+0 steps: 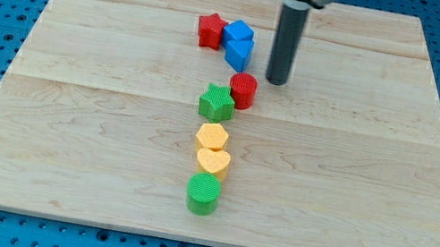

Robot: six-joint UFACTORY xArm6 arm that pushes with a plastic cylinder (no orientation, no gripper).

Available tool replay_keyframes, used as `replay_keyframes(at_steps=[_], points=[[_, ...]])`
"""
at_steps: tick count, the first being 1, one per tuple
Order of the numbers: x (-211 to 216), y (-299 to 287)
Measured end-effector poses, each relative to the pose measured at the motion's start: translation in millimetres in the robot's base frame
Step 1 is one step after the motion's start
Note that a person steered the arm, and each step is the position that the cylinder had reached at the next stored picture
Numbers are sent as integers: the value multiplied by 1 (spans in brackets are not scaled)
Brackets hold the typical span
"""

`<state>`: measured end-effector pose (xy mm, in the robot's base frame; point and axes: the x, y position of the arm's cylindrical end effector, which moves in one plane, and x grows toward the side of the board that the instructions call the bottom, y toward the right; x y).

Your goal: Place the arm left to the red star

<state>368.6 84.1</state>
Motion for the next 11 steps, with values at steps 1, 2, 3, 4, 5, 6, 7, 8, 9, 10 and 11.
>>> replay_keyframes(at_steps=[1,2,3,4,5,6,7,8,9,10,11], points=[[-52,19],[-113,-21],[-118,-67],[-118,-109],[-118,-148],[-113,-179],[-88,-192],[-55,-196],[-50,-211],[-97,-217],[-93,-182]])
